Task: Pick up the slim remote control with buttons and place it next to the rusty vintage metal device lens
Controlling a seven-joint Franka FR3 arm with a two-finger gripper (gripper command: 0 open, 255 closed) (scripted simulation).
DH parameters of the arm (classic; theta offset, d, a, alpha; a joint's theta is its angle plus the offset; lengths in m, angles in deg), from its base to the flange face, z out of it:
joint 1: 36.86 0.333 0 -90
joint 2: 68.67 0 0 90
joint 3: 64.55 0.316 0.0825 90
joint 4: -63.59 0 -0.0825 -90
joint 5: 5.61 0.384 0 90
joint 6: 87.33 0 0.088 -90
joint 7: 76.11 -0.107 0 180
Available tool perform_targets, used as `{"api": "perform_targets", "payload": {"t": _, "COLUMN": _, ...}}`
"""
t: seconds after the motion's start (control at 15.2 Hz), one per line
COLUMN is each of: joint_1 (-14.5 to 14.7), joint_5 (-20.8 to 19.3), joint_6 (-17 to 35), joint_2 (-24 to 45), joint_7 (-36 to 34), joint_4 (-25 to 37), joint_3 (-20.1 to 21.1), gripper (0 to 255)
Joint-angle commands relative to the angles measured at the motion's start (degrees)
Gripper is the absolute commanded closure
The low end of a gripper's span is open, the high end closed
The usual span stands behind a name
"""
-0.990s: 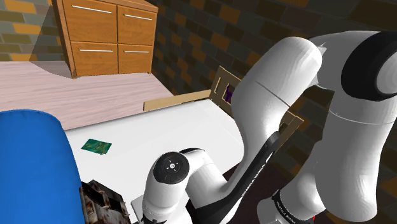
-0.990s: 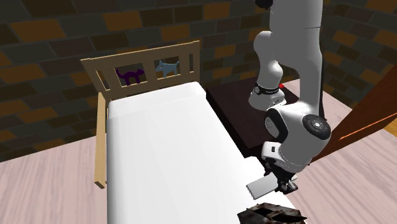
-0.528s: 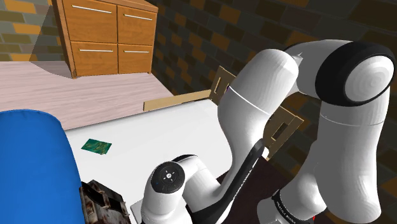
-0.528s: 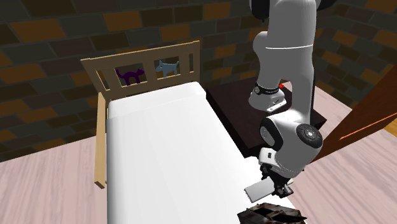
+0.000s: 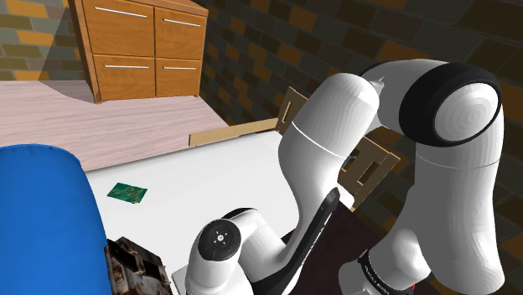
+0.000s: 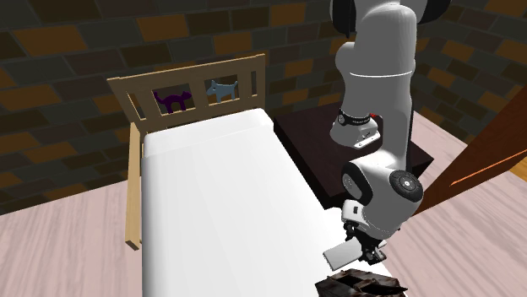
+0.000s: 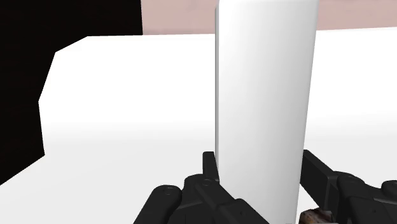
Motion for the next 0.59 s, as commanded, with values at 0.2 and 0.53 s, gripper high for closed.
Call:
{"api": "perform_targets", "payload": {"t": 0.2, "joint_1": 0.0, "joint_5": 0.0, "joint_6": 0.0, "joint_2": 0.0, "joint_7": 0.0, "joint_4": 0.0, "joint_3": 0.0, "gripper": 0}}
{"api": "perform_targets", "payload": {"t": 0.53, "joint_1": -1.7, "joint_5": 1.8, "joint_6": -1.2, "joint_2": -2.0, "joint_7": 1.5, "joint_4": -1.1, "joint_3": 2.1, "gripper": 0}}
